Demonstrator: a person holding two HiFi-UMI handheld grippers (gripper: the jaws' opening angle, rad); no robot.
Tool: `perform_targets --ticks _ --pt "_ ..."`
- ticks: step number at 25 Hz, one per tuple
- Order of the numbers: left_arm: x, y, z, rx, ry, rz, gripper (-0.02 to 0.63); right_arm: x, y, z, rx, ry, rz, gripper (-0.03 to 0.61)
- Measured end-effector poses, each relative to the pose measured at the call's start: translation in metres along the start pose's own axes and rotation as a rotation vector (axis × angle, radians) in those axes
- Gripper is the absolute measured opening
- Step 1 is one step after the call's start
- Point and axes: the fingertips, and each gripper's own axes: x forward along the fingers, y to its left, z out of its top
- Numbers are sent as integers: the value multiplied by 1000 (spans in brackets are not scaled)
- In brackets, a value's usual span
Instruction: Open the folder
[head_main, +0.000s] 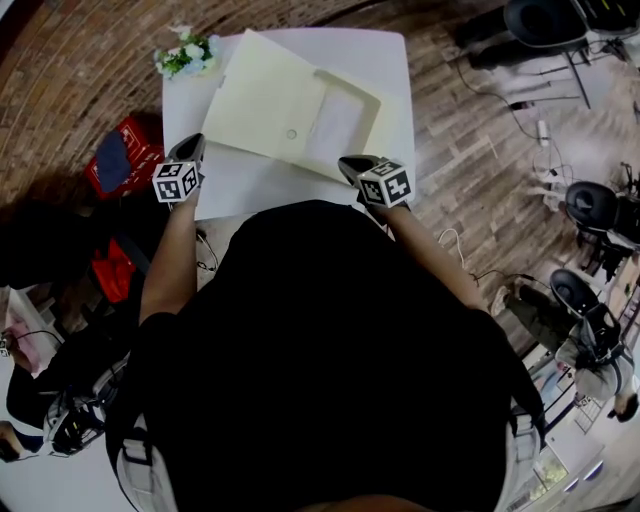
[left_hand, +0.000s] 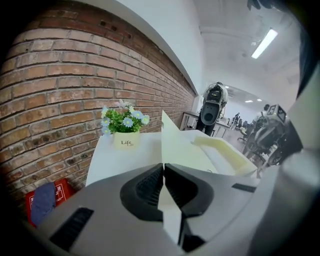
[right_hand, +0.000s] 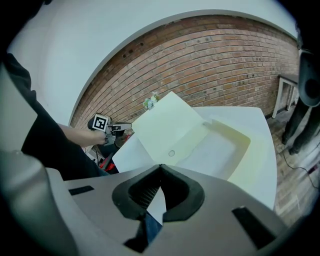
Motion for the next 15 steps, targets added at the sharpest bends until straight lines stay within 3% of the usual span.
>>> perform_targets --ticks 15 --pt "29 37 -38 -39 129 -4 26 9 -2 -3 58 -6 -48 23"
